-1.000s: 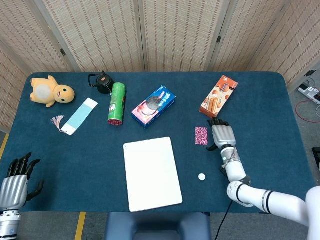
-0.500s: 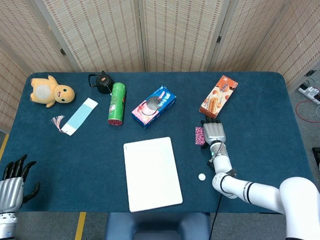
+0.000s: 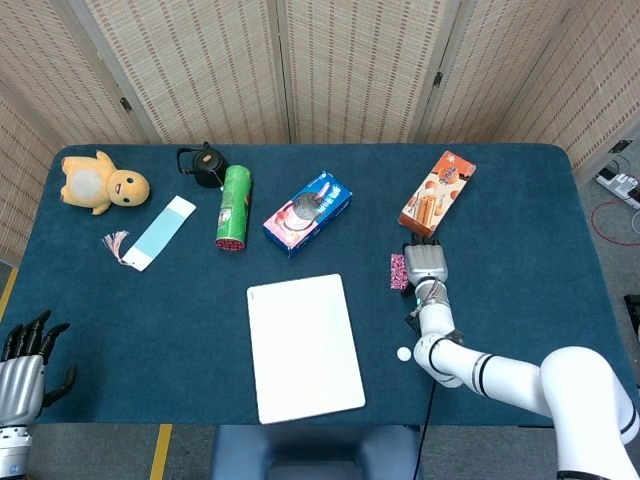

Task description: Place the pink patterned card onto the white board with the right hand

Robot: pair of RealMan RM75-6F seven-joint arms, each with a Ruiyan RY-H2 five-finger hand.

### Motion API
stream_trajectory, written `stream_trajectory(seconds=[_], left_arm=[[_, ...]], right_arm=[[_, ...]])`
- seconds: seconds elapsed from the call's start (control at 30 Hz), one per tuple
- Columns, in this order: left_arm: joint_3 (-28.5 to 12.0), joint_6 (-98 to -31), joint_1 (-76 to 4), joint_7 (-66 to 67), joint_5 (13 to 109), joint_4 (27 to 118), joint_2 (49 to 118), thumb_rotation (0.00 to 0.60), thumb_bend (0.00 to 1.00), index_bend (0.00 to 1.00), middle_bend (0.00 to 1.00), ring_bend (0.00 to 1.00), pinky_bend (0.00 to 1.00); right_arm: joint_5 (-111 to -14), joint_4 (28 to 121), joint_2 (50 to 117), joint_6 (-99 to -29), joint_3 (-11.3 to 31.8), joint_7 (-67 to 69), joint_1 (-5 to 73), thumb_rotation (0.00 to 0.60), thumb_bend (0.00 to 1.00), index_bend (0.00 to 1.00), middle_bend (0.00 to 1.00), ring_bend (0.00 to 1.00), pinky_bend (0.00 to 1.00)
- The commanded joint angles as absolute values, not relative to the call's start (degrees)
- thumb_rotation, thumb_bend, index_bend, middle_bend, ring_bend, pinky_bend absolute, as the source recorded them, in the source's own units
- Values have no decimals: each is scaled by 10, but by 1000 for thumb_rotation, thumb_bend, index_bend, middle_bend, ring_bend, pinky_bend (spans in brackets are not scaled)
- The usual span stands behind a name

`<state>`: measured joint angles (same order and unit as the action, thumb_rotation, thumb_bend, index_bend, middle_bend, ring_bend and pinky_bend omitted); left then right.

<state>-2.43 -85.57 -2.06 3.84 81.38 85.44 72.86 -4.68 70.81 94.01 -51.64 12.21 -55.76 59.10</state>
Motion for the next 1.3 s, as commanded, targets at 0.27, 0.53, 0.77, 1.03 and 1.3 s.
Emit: stream_trajectory(seconds=[0.27,0.53,0.77,1.03,1.3], left_arm=[[-25,-854,-20,40,812,853,729,600,448,214,62,94,0],[-25,-853,-19,41,811,853,729,600,448,214,62,94,0],[-25,-851,-19,39,811,850,730,600,448,214,62,94,0],[-26,-852,-18,36,810,848,731,600,448,214,62,94,0],[-25,-852,-17,36,811,847,731,600,448,214,62,94,0]], right_arm=[[-36,690,949,-510,119,-568,599,535,183,218,51,18,97],[-38,679,955,-506,117,-569,601,536,183,240,57,18,97],[-49,680,956,-506,115,-563,598,537,183,286,77,15,97],[-67,684,958,-510,113,-554,594,536,183,307,87,12,97],[-100,712,940,-511,113,-528,581,536,183,307,94,15,97]])
